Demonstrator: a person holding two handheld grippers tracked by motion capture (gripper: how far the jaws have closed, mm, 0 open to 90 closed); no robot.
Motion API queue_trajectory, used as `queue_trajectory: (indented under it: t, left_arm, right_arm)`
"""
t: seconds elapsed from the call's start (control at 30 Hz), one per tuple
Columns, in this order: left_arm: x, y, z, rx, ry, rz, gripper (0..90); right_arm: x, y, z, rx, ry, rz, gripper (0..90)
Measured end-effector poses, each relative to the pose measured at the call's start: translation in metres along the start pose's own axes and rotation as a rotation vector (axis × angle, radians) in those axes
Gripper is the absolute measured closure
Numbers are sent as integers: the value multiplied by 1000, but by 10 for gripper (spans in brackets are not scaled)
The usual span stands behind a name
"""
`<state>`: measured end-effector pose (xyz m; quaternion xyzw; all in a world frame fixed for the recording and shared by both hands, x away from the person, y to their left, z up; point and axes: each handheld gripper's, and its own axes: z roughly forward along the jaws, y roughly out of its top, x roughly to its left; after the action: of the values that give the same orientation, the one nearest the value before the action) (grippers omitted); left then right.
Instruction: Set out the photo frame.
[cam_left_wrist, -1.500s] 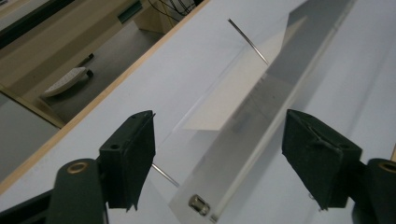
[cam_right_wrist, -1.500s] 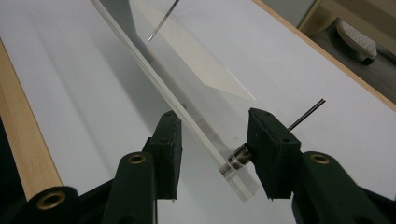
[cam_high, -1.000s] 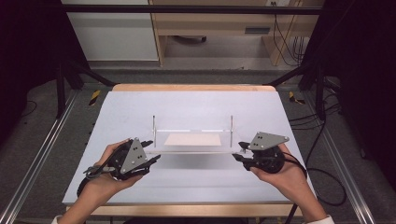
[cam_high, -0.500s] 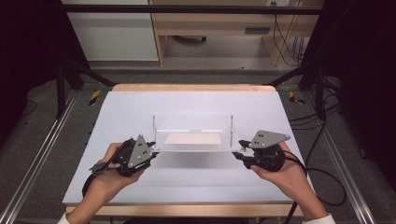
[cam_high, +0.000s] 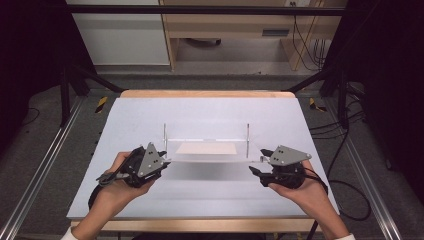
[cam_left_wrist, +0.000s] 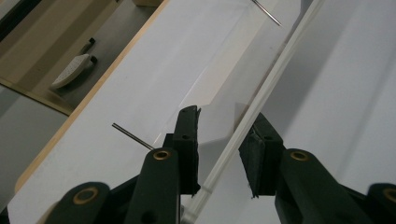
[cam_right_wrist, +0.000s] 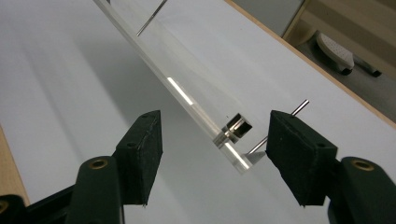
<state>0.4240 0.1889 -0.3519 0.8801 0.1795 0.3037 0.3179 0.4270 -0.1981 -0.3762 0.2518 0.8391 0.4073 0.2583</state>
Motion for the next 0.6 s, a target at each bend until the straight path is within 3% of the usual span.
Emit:
queue_trajectory:
  t: [0.17, 0.3, 0.33, 0.4, 0.6]
  left_arm:
    - [1, 1, 0, 2, -3, -4, 684]
    - [2, 1, 0, 4, -6, -4, 684]
    - [2, 2, 0, 3, -7, -6, 684]
    - [4, 3, 0, 2, -11, -13, 683]
    - [19, 9, 0, 1, -50, -36, 680]
  right_arm:
    - [-2, -3, 6, -4, -36, -27, 406]
    - [-4, -9, 10, -21, -65, -34, 508]
    - [-4, -9, 10, -21, -65, -34, 508]
    - [-8, -8, 8, -56, -61, -18, 590]
    - [-16, -2, 10, -65, -50, -19, 603]
